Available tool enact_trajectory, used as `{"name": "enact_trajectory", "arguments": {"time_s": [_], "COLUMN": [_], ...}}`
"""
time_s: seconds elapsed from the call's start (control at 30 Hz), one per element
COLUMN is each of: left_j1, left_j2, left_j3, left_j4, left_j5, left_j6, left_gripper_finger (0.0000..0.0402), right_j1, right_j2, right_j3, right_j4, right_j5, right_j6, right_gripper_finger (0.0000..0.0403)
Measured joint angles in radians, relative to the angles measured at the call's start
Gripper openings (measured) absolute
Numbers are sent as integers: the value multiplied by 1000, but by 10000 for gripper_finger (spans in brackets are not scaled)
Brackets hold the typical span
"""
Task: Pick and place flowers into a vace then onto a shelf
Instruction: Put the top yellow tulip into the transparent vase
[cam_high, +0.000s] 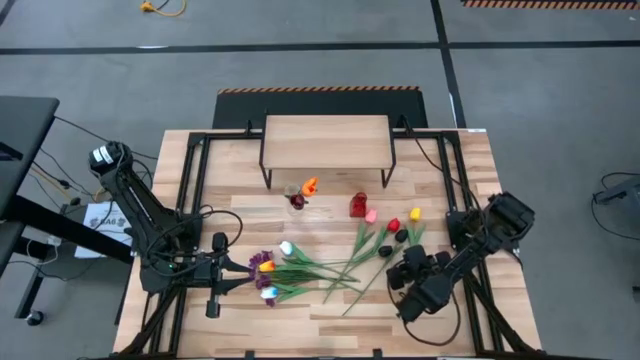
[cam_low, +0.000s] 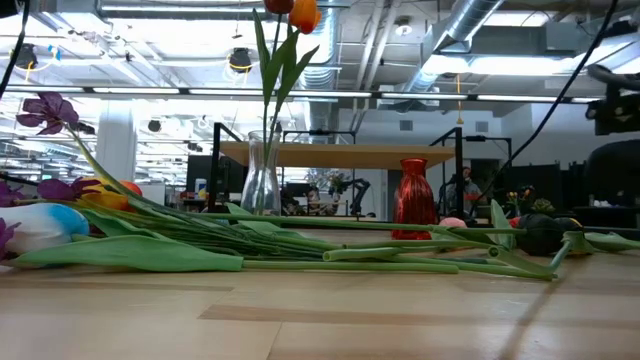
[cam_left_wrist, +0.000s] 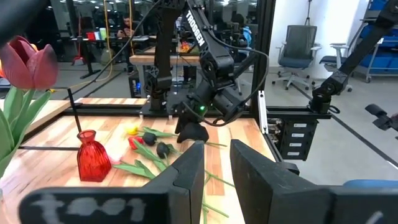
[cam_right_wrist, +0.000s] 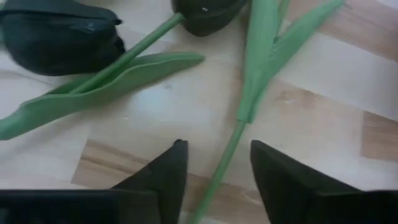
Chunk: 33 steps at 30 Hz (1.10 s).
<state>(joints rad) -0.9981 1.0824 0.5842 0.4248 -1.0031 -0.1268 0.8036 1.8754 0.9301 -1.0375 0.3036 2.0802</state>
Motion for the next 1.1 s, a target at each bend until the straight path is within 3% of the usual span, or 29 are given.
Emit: {"name": "enact_trajectory", "arguments": {"time_s": [0.27,0.63,0.8,1.1], "left_j1": [0,0,0,0], "left_j2": [0,0,0,0], "left_j3": [0,0,0,0], "left_j4": [0,0,0,0], "left_j5": [0,-1,-2,-2], "left_j6": [0,0,0,0], "left_gripper_finger": [68,68,68,68], "right_j1": [41,80,87,67], "right_j2": [5,12,17,15], "right_j3": [-4,30,69,84], "right_j4": [23,-5,-122,-315], "right_j5": [25,19,-73,-90], "right_j6": [18,36,83,116], "right_gripper_finger": [12,3,2,1]}}
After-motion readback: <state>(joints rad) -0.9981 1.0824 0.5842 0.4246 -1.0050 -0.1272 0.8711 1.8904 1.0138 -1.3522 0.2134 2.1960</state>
